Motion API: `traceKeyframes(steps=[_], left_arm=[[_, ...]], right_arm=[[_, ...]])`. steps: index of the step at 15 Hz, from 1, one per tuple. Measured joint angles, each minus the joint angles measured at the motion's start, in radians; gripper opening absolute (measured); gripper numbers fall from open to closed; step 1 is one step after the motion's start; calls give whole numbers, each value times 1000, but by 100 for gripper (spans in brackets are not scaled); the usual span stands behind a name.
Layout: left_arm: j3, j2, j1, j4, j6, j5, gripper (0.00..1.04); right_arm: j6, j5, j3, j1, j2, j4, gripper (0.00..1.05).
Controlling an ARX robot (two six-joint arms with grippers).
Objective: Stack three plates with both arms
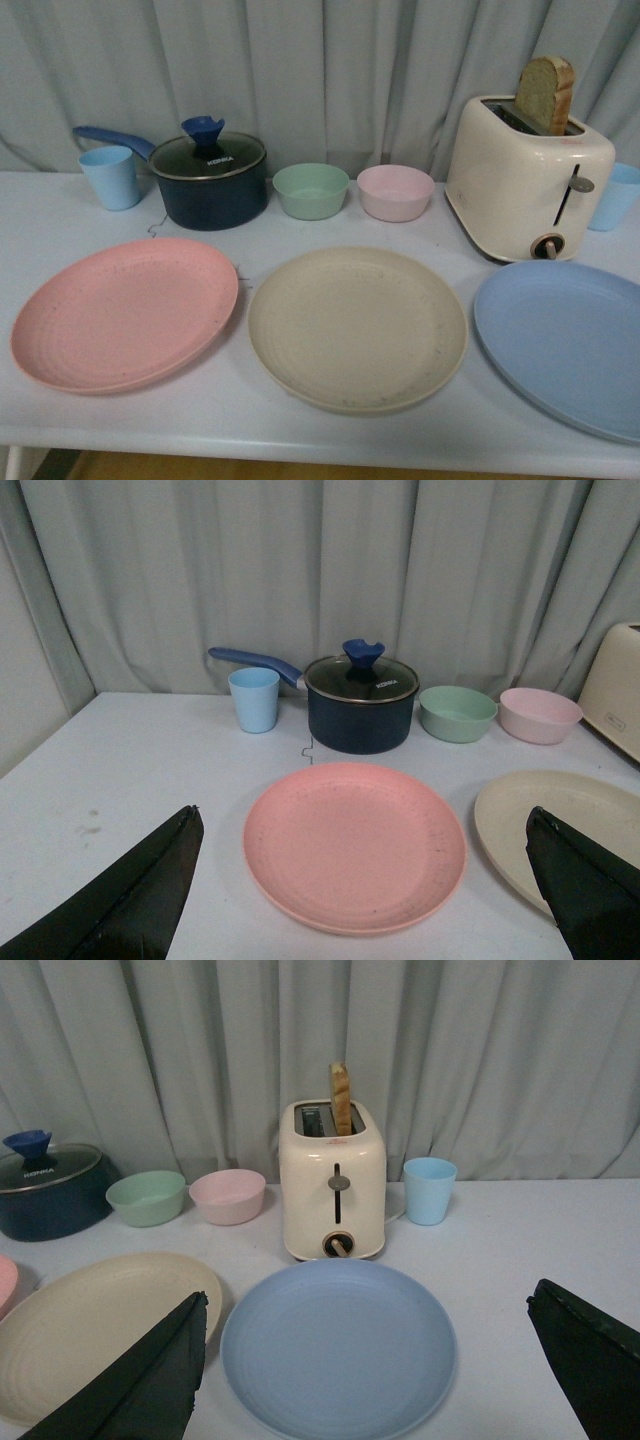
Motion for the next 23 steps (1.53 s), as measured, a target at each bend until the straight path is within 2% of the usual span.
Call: traceKeyframes(steps=[23], left_arm=[[0, 0, 0, 0, 0, 0, 98]], right_arm=[[0, 0, 0, 0, 0, 0, 98]])
